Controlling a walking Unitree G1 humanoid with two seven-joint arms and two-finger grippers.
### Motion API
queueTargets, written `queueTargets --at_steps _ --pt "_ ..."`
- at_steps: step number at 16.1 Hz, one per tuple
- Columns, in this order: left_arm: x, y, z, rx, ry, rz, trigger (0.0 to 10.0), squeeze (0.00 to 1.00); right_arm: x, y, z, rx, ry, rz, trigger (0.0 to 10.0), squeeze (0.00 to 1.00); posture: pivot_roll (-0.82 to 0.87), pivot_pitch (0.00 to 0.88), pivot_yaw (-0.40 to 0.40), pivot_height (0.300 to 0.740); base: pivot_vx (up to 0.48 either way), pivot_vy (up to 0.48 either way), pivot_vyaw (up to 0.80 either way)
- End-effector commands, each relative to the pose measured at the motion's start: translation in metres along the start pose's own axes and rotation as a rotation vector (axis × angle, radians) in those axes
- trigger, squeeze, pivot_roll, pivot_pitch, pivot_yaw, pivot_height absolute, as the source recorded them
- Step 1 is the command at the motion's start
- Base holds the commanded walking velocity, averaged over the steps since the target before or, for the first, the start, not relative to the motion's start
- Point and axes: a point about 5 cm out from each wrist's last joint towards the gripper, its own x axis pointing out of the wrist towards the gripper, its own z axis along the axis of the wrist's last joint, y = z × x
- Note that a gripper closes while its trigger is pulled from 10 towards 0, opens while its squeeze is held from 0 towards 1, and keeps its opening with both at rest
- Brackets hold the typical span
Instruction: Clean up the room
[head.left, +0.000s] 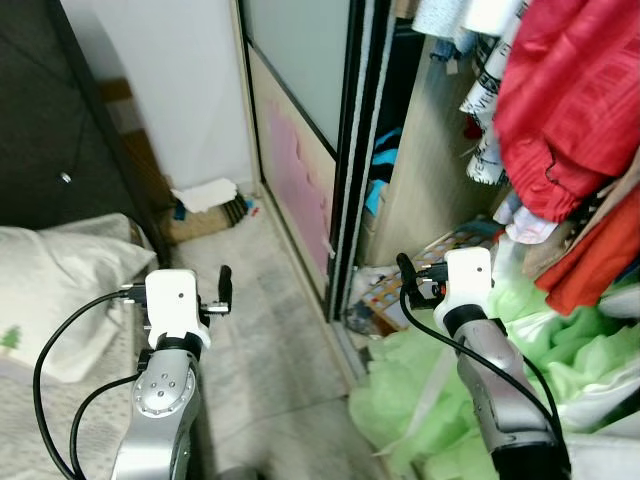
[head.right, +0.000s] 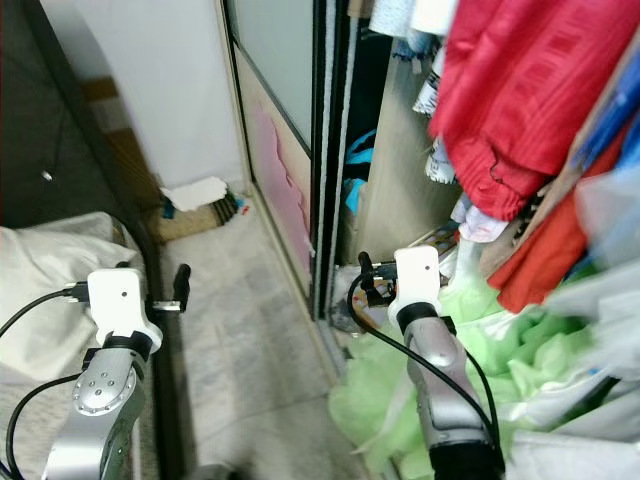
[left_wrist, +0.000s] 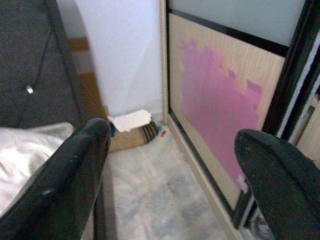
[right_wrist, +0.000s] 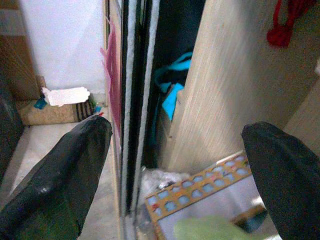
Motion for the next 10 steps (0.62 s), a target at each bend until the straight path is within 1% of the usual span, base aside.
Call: queueTargets --at_steps 1,3,5,7,8,10 --pt "0.0003 -0.0011 0.0033 -0.009 -0.016 0.014 10.0 0.00 0.0026 -0.0008 0.0033 -0.009 -0.001 0.020 10.0 0.00 -0.01 0.000 -0.064 0.740 0.000 0.000 0.00" --pt "-0.0018 -0.0052 0.0016 0.023 -0.013 0.037 10.0 0.00 0.0076 0.0002 0.0049 -0.019 0.001 0.043 10.0 0.00 0.00 0.000 -0.077 0.740 0.000 0.000 0.00" --pt "-0.0013 -0.0021 -0.0012 0.043 0.000 0.036 10.0 0.00 0.0063 0.0034 0.0074 0.003 -0.012 0.038 10.0 0.00 -0.01 0.000 -0.052 0.740 0.000 0.000 0.00" --pt "-0.0012 0.0007 -0.0017 0.041 0.007 0.033 10.0 0.00 0.0041 0.0037 0.0090 0.024 -0.023 0.019 10.0 0.00 -0.01 0.000 -0.029 0.740 0.000 0.000 0.00" --pt "-0.0011 -0.0001 -0.0014 0.029 0.009 0.015 10.0 0.00 0.0028 0.0032 0.0093 0.031 -0.027 0.008 10.0 0.00 -0.01 0.000 -0.021 0.740 0.000 0.000 0.00" --pt "-0.0001 -0.0022 -0.0023 0.043 0.019 0.004 10.0 0.00 0.0025 0.0008 0.0076 0.054 -0.026 -0.017 10.0 0.00 -0.01 0.000 0.001 0.740 0.000 0.000 0.00"
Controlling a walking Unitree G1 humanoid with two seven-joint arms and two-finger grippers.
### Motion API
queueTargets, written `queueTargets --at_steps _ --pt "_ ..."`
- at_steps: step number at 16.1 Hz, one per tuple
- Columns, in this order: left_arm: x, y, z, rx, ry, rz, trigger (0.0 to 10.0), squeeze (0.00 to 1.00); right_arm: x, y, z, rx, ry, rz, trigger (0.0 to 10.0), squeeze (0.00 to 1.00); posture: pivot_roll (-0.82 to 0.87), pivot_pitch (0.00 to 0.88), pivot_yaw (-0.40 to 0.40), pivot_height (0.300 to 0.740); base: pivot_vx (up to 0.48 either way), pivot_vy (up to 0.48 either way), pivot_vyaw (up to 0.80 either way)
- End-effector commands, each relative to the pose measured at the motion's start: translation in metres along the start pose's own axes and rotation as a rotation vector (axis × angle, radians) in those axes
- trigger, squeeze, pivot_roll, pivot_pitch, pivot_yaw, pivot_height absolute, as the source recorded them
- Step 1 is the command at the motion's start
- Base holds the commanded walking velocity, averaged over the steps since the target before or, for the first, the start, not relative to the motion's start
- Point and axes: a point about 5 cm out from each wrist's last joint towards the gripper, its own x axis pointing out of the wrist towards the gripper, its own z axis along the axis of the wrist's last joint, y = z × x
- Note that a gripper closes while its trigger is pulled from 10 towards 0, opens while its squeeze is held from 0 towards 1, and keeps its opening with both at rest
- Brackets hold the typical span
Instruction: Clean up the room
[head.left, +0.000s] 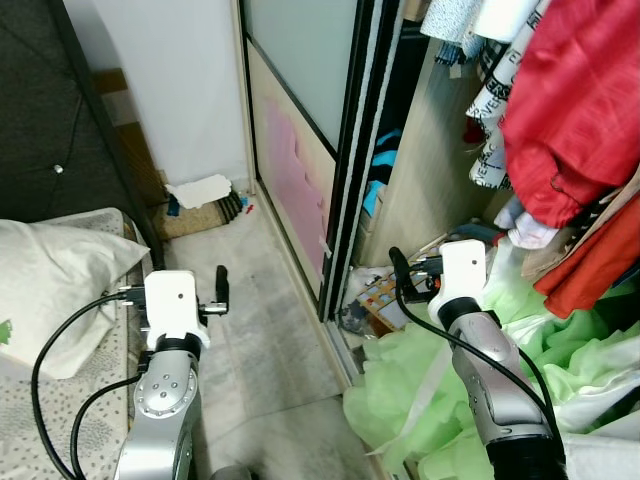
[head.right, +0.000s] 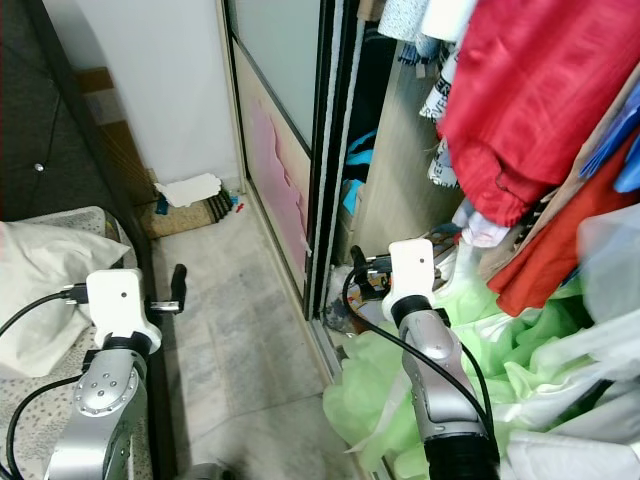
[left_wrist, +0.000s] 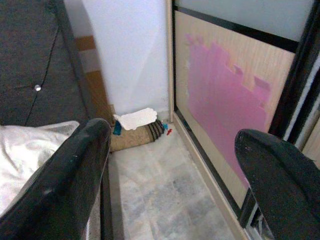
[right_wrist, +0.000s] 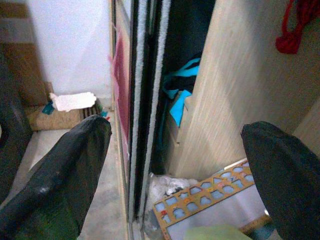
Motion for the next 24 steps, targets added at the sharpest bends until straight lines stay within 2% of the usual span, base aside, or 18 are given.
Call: queueTargets --at_steps 1,5,8,10,18,22,24 --pt "0.002 -0.001 -0.001 0.016 0.013 -0.012 10.0 0.00 -0.001 -0.004 0.003 0.017 -0.013 -0.024 10.0 0.00 -0.02 0.000 0.008 0.740 0.000 0.000 0.00" --pt "0.005 0.001 0.001 0.031 0.012 -0.030 10.0 0.00 -0.001 0.001 0.005 0.037 -0.017 -0.025 10.0 0.00 -0.02 0.000 0.019 0.740 0.000 0.000 0.00" --pt "0.006 0.004 0.001 0.011 0.018 -0.013 10.0 0.00 0.000 0.004 0.007 0.041 -0.023 -0.011 10.0 0.00 -0.01 0.006 0.008 0.740 0.000 0.000 0.00" --pt "0.007 0.003 0.001 0.013 0.020 -0.018 10.0 0.00 0.001 0.006 0.007 0.016 -0.024 0.006 10.0 0.00 -0.01 0.007 -0.001 0.740 0.000 0.000 0.80" --pt "0.011 0.003 0.000 0.001 0.030 -0.022 10.0 0.00 0.006 0.008 0.007 0.023 -0.024 0.013 10.0 0.00 0.00 0.000 -0.008 0.740 0.000 0.000 0.80" --pt "0.013 0.003 -0.001 -0.021 0.035 -0.018 10.0 0.00 0.008 0.008 0.007 0.020 -0.023 0.019 10.0 0.00 0.00 0.000 -0.014 0.740 0.000 0.000 0.80" --pt "0.014 0.001 0.000 -0.059 0.024 -0.038 10.0 0.00 0.009 0.008 0.007 0.020 -0.023 0.021 10.0 0.00 0.00 0.000 -0.015 0.740 0.000 0.000 0.80"
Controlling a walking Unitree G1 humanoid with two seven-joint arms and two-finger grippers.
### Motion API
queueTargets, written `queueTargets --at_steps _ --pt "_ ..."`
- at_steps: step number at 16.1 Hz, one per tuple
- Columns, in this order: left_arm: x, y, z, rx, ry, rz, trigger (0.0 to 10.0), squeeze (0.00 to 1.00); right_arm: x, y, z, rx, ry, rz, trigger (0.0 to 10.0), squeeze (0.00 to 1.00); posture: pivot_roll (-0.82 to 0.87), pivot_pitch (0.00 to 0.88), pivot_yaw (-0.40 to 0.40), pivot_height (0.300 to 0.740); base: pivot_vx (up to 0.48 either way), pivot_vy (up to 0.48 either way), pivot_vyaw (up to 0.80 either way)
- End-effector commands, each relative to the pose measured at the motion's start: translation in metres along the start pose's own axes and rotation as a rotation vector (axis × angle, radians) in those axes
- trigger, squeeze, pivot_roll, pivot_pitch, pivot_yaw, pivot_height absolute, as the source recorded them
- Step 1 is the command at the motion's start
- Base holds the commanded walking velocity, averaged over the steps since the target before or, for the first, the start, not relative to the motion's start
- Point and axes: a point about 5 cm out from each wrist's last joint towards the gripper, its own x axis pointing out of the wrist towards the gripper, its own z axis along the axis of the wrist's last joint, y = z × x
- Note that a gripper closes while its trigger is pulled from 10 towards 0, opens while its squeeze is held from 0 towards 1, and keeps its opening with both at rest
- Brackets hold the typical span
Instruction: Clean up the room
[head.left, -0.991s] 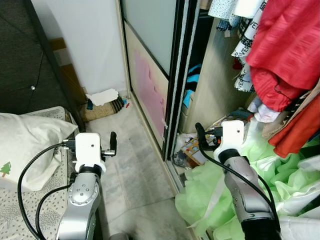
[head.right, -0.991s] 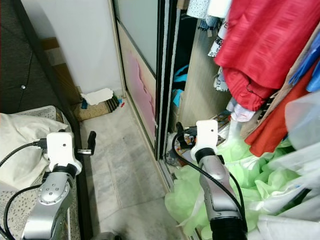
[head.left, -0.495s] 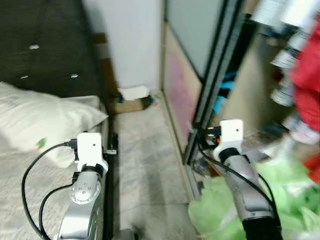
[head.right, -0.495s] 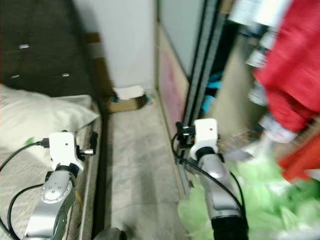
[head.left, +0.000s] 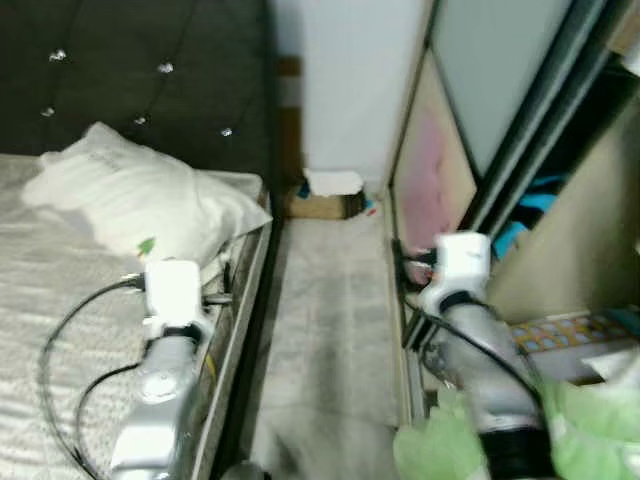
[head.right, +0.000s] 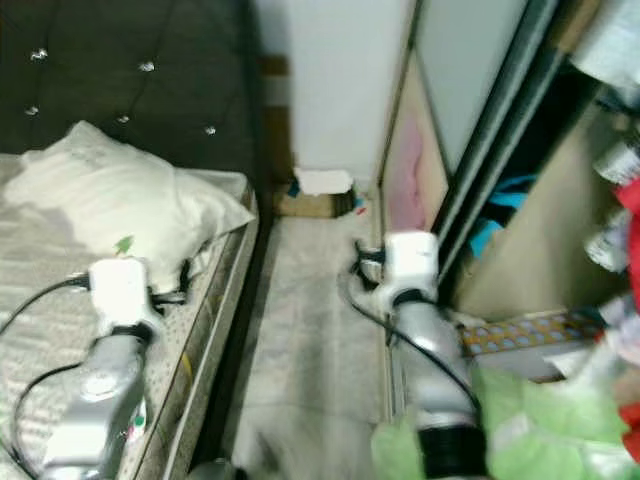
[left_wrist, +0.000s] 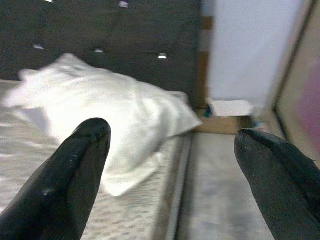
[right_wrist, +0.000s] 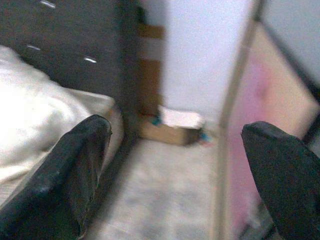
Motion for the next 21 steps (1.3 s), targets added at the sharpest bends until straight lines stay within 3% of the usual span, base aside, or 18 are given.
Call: queueTargets --at_steps 1,5,6,21 --pt "0.0009 -0.0045 0.0032 -0.011 -0.013 -0.013 10.0 0.00 -0.0015 -0.0092 -0.0015 -0.013 0.007 -0.021 10.0 0.00 0.00 0.000 -0.015 0.740 0.000 0.000 0.80" --pt "0.0021 0.0012 0.0053 0.008 0.004 0.070 10.0 0.00 0.0003 -0.0098 -0.0015 -0.009 0.007 -0.019 10.0 0.00 0.00 0.000 -0.018 0.740 0.000 0.000 0.80" --pt "0.0034 0.0006 0.0061 -0.022 -0.014 0.047 10.0 0.00 0.0009 -0.0098 -0.0012 -0.009 0.006 -0.019 10.0 0.00 0.00 0.000 -0.015 0.740 0.000 0.000 0.80" --pt "0.0074 -0.0004 0.0084 -0.026 -0.012 0.041 10.0 0.00 0.0052 -0.0094 0.0020 -0.019 -0.007 -0.002 10.0 0.00 -0.01 0.000 -0.015 0.740 0.000 0.000 0.80"
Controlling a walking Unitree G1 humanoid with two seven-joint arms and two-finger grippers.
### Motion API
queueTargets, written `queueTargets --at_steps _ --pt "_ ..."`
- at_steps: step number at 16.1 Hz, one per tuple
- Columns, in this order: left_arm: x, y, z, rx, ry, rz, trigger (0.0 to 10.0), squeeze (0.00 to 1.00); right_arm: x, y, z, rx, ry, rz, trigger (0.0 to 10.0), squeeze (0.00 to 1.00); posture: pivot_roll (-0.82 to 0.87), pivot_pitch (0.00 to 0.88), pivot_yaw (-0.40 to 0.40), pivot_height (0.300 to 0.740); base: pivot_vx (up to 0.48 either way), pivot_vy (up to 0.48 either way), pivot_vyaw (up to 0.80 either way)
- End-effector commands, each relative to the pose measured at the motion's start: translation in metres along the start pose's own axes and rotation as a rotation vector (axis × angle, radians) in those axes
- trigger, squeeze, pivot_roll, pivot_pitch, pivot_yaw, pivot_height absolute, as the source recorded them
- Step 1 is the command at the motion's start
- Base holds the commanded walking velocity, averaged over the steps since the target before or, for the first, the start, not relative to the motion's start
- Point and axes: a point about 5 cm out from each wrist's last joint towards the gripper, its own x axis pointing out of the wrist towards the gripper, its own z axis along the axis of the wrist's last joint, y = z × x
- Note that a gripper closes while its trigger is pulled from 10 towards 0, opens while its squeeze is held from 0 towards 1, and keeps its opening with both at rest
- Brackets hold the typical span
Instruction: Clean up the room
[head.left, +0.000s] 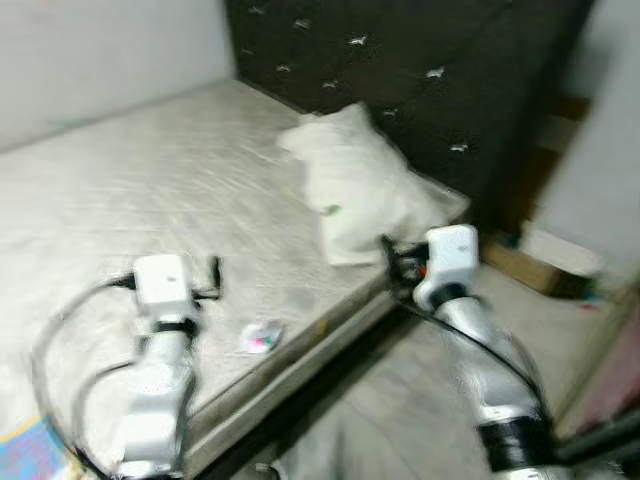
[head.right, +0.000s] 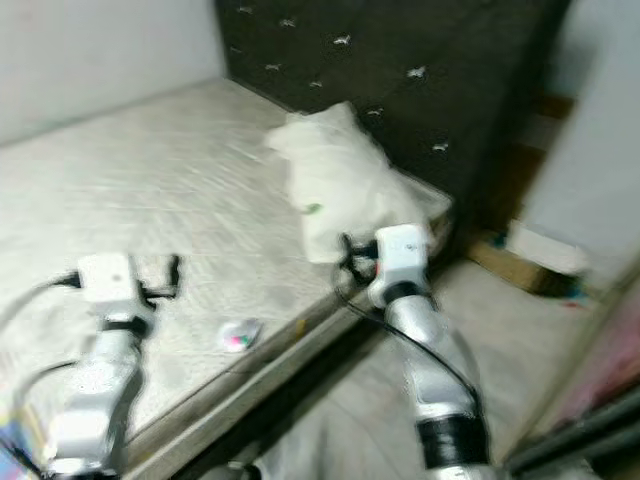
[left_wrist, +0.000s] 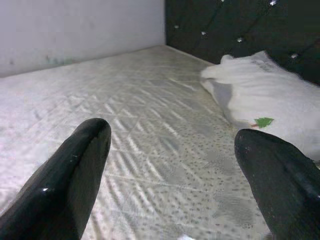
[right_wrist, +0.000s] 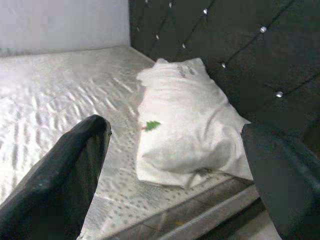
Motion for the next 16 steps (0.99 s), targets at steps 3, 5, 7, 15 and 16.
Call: queueTargets --at_steps 3,5,7,15,16 --pt "0.0013 0.0059 0.0031 0.011 -0.012 0.012 10.0 0.00 0.0030 0.0047 0.0042 0.010 -0.015 0.015 10.0 0.00 -0.01 0.000 -0.016 0.740 0.000 0.000 0.80" --pt "0.0018 0.0051 0.0029 0.006 -0.009 0.004 10.0 0.00 0.0034 0.0050 0.0047 0.008 -0.018 0.019 10.0 0.00 -0.01 0.000 -0.017 0.740 0.000 0.000 0.80" --pt "0.0013 0.0042 0.0018 -0.003 -0.005 0.001 10.0 0.00 0.0034 0.0056 0.0049 0.008 -0.020 0.024 10.0 0.00 -0.02 0.000 -0.016 0.740 0.000 0.000 0.80" --pt "0.0025 0.0036 0.0025 -0.009 -0.014 0.000 10.0 0.00 0.0059 0.0079 0.0066 0.026 -0.039 0.049 10.0 0.00 -0.01 0.000 -0.020 0.740 0.000 0.000 0.55" --pt "0.0023 0.0033 0.0035 -0.014 -0.022 -0.007 10.0 0.00 0.0061 0.0083 0.0065 0.025 -0.039 0.051 10.0 0.00 -0.01 0.000 -0.020 0.740 0.000 0.000 0.00"
